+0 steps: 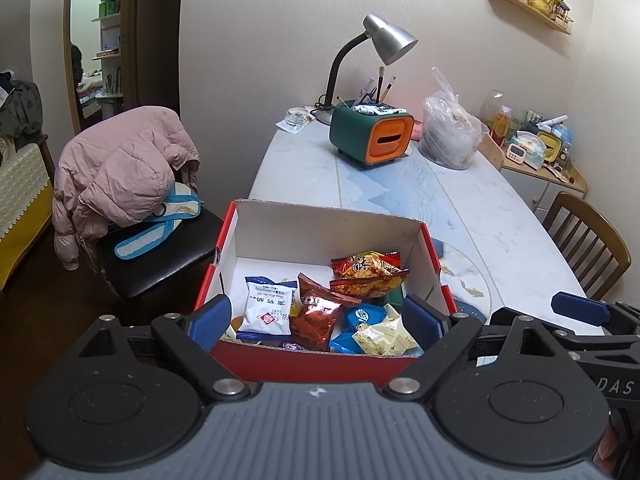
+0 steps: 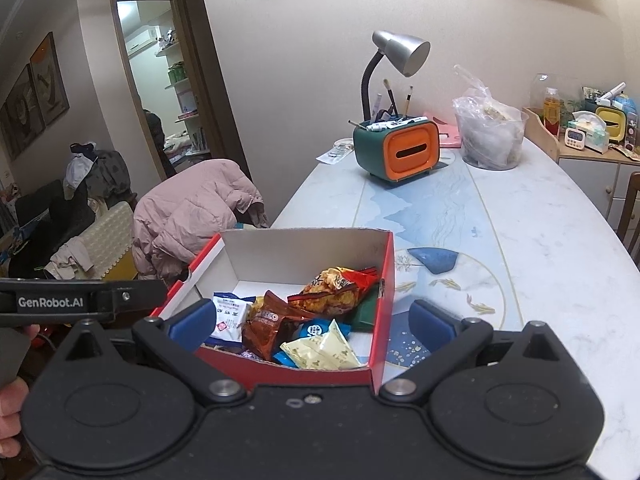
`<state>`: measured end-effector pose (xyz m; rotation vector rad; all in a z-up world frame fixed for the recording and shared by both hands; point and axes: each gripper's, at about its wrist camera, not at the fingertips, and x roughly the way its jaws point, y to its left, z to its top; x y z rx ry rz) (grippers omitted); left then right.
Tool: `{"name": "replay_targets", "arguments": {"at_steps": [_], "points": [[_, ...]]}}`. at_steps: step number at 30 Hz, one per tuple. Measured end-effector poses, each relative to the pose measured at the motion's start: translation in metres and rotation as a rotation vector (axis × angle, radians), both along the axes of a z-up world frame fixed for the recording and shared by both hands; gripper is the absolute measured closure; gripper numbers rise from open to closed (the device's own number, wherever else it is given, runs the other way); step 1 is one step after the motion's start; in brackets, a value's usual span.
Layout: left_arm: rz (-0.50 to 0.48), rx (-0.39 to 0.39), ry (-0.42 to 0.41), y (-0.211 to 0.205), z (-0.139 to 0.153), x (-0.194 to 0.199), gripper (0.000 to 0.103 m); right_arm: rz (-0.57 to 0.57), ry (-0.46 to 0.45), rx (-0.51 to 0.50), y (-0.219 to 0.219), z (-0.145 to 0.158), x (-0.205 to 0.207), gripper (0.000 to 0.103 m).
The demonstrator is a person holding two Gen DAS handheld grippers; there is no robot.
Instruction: Organize snacks
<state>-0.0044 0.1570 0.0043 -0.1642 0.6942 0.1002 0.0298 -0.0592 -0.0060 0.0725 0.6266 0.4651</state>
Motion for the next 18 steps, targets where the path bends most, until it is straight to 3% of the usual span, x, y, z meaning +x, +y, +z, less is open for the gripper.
{"name": "replay_targets", "arguments": {"at_steps": [7,18], "points": [[-0.008,-0.001,-0.019,-0.001,0.003,-0.005,0.010,-0.016,-0.020,0.007,-0.002,0.001,-0.002,0.000],[-0.048,0.010,0.015,-0.010,-0.002,-0.002,0.010,-0.059,-0.022,-0.009,-0.005,0.002,-0.005,0.000]]}}
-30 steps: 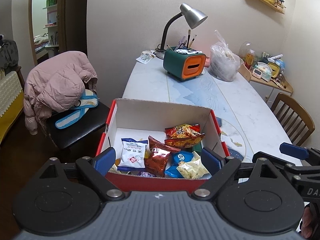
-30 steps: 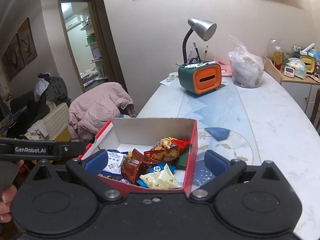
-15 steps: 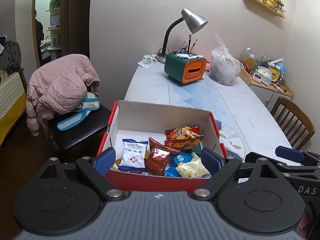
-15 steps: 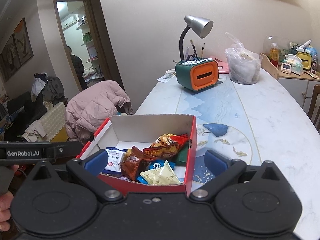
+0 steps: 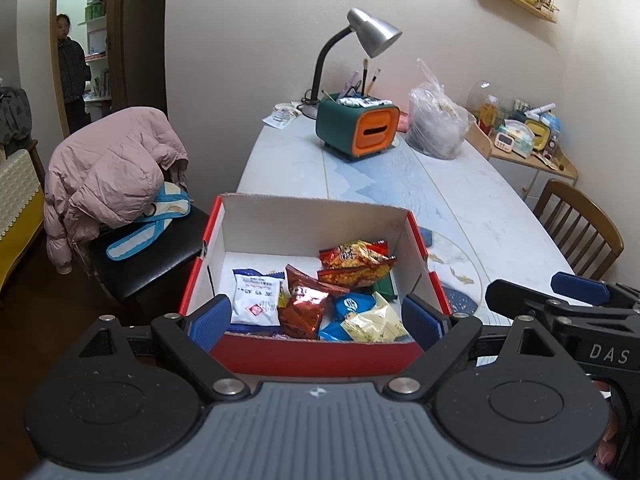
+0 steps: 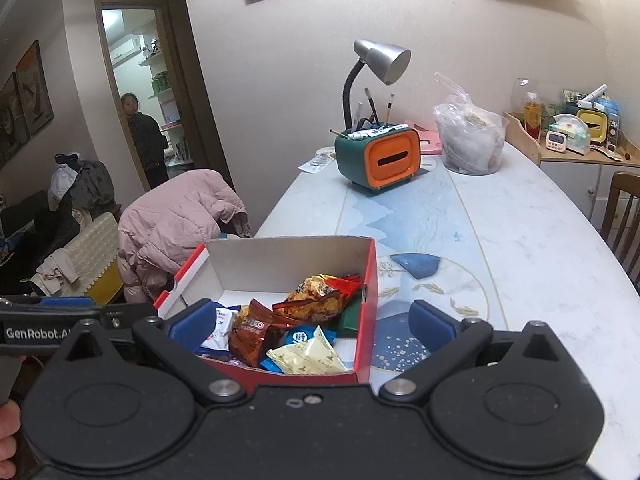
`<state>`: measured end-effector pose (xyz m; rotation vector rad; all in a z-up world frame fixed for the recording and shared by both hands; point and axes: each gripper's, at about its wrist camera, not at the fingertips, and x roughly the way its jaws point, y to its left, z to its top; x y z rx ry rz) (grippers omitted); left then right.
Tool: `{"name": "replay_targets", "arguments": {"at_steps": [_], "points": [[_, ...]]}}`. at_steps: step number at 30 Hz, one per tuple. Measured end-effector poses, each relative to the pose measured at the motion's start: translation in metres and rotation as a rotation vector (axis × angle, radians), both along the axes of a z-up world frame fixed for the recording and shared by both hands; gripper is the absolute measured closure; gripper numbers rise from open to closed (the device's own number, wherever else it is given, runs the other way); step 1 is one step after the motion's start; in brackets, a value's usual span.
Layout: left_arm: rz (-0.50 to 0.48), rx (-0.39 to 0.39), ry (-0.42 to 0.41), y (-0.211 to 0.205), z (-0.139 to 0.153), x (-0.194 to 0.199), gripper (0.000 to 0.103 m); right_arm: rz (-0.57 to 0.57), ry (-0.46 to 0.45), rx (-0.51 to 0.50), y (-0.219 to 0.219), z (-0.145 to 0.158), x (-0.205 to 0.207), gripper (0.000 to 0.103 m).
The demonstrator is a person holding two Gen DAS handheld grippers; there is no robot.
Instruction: Organize snacks
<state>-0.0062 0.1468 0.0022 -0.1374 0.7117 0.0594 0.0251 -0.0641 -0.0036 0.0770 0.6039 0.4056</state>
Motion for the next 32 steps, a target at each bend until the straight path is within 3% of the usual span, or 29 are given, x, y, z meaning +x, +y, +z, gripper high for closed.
{"name": "replay_targets", "arguments": {"at_steps": [32], "points": [[-0.040,-0.001,0.076,-0.015,-0.017,0.013,0.010,-0.032,0.097,-0.027,-0.013,-0.017,0.009,0.000]]}}
